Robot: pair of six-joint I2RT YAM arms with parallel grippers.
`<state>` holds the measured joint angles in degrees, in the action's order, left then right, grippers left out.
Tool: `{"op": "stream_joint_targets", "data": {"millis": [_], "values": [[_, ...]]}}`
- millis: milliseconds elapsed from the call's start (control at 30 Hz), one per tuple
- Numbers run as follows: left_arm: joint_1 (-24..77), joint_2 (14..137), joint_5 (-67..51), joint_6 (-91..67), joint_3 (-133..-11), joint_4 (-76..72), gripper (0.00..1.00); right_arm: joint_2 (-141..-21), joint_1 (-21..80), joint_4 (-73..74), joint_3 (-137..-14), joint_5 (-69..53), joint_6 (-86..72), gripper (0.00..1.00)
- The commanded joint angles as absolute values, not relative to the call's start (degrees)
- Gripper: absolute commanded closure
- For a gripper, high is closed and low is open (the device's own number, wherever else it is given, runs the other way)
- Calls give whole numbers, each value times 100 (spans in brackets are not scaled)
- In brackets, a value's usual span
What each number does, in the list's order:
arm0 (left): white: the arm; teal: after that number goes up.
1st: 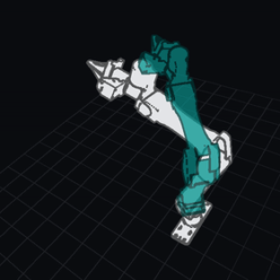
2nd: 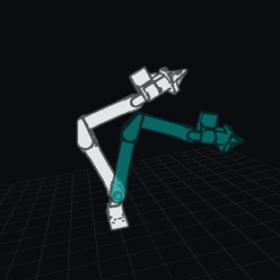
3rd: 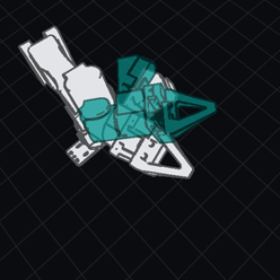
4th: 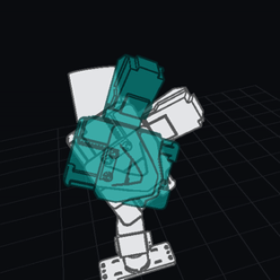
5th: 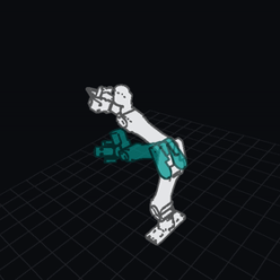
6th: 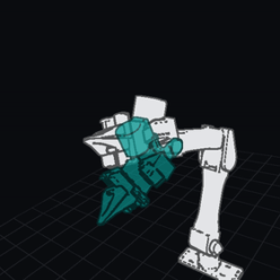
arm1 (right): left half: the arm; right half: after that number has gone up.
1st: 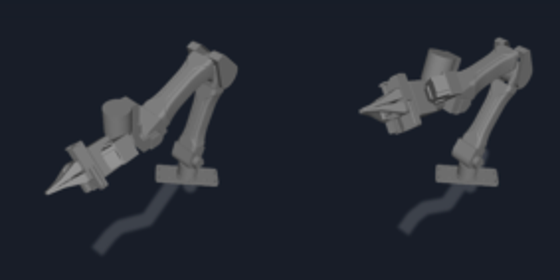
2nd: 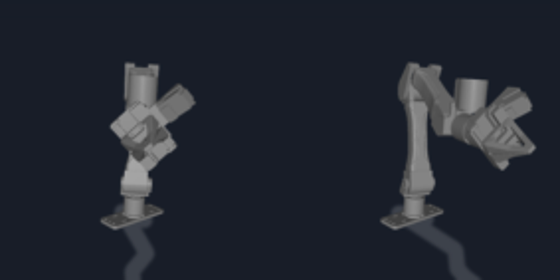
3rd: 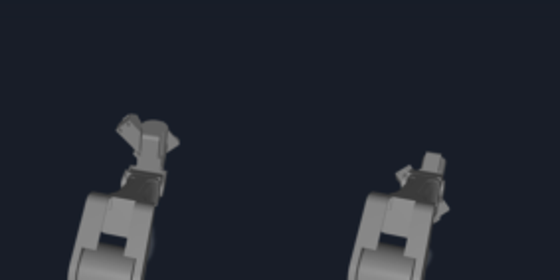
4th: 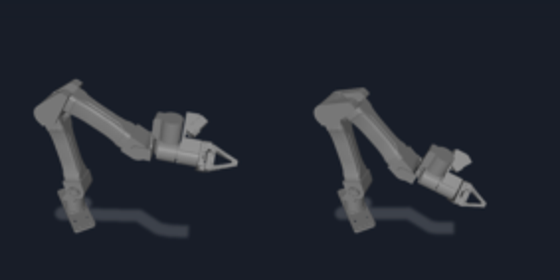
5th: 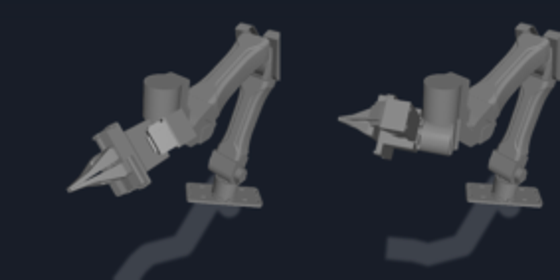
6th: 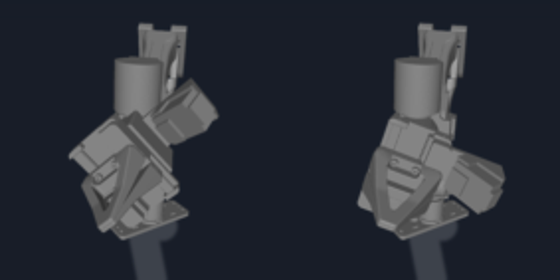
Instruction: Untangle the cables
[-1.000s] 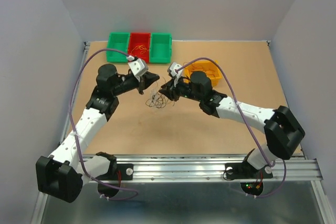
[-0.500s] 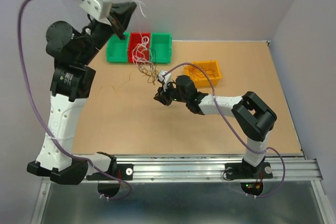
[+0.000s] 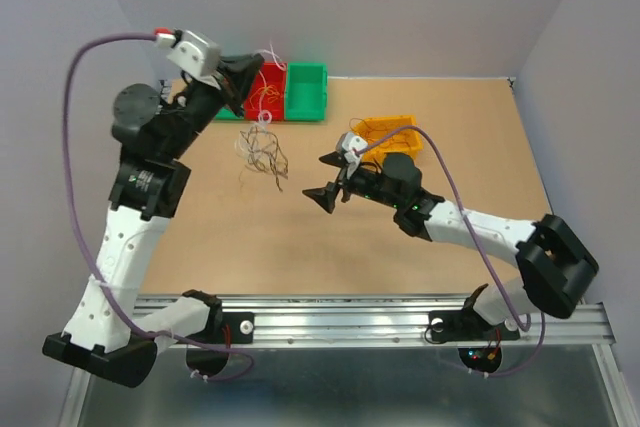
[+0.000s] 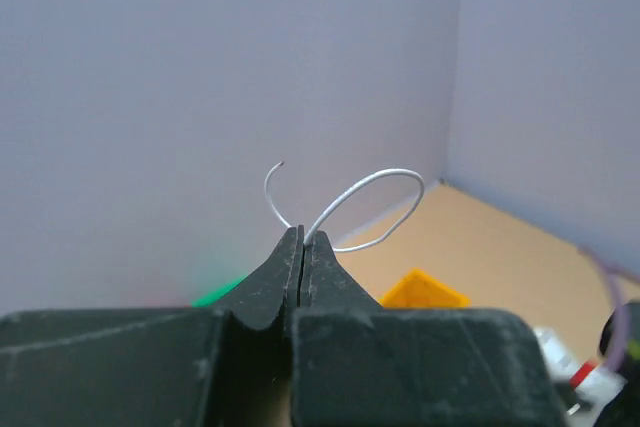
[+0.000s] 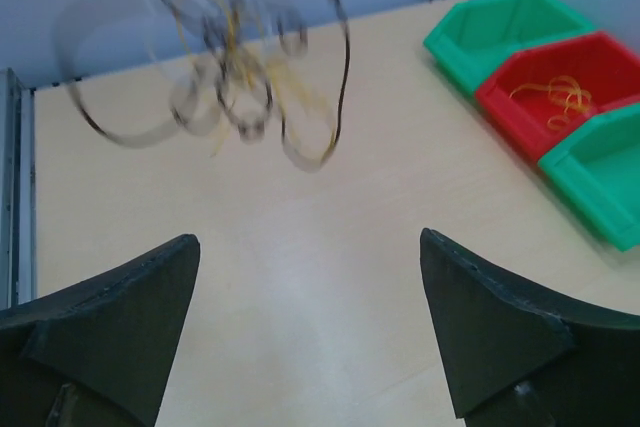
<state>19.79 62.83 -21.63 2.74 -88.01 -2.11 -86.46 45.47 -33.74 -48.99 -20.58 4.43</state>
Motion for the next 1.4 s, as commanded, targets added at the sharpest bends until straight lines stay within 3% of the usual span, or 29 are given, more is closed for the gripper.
{"op": "stream_joint_targets", "data": {"millis": [0, 167, 367, 567, 667, 700, 733, 933, 1000, 1100, 1133, 1167, 1367], "values": [[2047, 6066, -2706, 79, -7353, -1158, 100, -7604, 4597, -4385, -4106, -2196, 282, 2], [2179, 6091, -3269, -130, -6724, -1318, 100, -7418, 4605, -4772, -4008, -2391, 97, 0], [2470, 6108, -3357, -149, -6513, -1318, 100, -8120, 4605, -4843, -4394, -2251, 18, 0], [2487, 6038, -3428, -263, -6837, -1099, 100, -8805, 4597, -4851, -4755, -1172, 70, 8], [2496, 5915, -3480, -281, -7118, -836, 100, -9130, 4605, -4878, -4921, -835, 123, 51], [2496, 5872, -3463, -290, -7293, -704, 100, -9210, 4605, -4887, -4957, -835, 114, 75], [2487, 5854, -3428, -273, -7408, -616, 100, -9263, 4605, -4887, -5044, -965, 123, 83], [2496, 6212, -2561, -71, -8959, -10, 100, -9614, 4605, -4861, -5203, -1992, 254, 86], [2487, 6545, -2147, -35, -9577, 210, 100, -9694, 4605, -4808, -5264, -2240, 316, 75], [2496, 6907, -1864, -35, -10834, 536, 100, -9878, 4605, -4457, -5449, -2514, 466, 85], [2496, 7108, -1672, -35, -11385, 588, 100, -9922, 4605, -4352, -5588, -2522, 483, 96], [2496, 7197, -1513, 121, -11634, 580, 100, -10027, 4597, -4150, -5651, -2557, 553, 99], [2470, 7883, 648, 386, -12866, 141, 100, -10239, 4597, -3227, -6029, -2926, 940, 95]]}}
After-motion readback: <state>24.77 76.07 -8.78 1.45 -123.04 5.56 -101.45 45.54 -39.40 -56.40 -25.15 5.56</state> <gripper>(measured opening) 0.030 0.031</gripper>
